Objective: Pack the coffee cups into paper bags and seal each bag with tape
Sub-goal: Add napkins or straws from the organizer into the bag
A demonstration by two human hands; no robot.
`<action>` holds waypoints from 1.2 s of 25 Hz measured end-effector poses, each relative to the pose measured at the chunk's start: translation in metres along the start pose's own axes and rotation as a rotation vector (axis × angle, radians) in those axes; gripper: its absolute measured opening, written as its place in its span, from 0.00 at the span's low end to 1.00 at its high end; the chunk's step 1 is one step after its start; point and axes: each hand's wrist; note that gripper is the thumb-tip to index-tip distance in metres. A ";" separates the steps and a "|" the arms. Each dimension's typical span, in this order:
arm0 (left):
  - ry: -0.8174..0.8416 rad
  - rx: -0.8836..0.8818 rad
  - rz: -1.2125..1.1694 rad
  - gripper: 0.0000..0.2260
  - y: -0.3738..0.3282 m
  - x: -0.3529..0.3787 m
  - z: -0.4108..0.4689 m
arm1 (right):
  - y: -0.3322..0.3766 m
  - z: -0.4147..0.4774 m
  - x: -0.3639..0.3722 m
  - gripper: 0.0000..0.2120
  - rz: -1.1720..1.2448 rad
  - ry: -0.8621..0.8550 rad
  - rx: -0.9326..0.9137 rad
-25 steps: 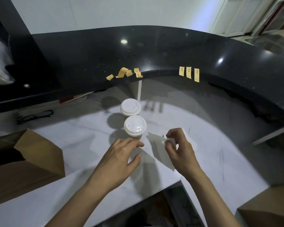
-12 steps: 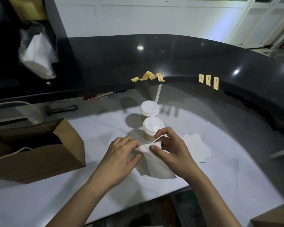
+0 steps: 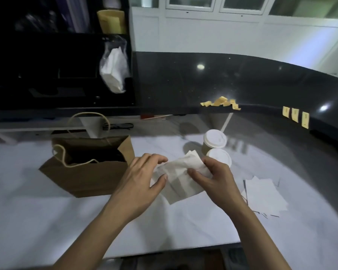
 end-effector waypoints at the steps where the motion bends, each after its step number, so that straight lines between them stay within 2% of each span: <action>1: -0.028 -0.007 0.009 0.12 0.002 -0.008 -0.005 | 0.005 0.005 0.004 0.10 -0.008 -0.030 -0.002; 4: -0.120 -0.017 0.022 0.12 0.008 -0.034 -0.024 | 0.021 0.023 0.017 0.08 0.002 -0.097 -0.018; 6: -0.195 -0.013 0.031 0.11 0.011 -0.051 -0.035 | 0.033 0.034 0.027 0.04 0.044 -0.151 -0.030; 10: -0.393 0.014 0.095 0.09 0.022 -0.085 -0.057 | 0.052 0.055 0.049 0.02 0.097 -0.245 -0.025; 13: -0.524 0.001 0.168 0.10 0.035 -0.111 -0.069 | 0.062 0.066 0.064 0.04 0.144 -0.263 -0.003; 15: -0.554 -0.041 0.182 0.11 0.047 -0.124 -0.072 | 0.068 0.072 0.073 0.07 0.158 -0.284 0.005; 20: -0.501 -0.144 -0.016 0.10 0.087 -0.147 -0.072 | 0.075 0.081 0.092 0.13 0.205 -0.322 0.039; 23: -0.400 -0.203 -0.144 0.10 0.117 -0.156 -0.068 | 0.079 0.085 0.100 0.12 0.219 -0.354 0.025; 27: -0.200 -0.311 -0.028 0.07 0.155 -0.154 -0.060 | 0.090 0.085 0.114 0.08 0.185 -0.436 -0.040; 29: -0.140 -0.355 0.052 0.04 0.164 -0.152 -0.057 | 0.096 0.084 0.124 0.05 0.132 -0.492 -0.087; 30: -0.120 -0.357 0.096 0.05 0.167 -0.150 -0.055 | 0.098 0.083 0.130 0.04 0.069 -0.524 -0.109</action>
Point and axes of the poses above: each hand's wrist, its own z-axis towards the middle knuckle, its own x-axis out of the palm, y = z × x, and after that the axes turned 15 degrees about y, right-handed
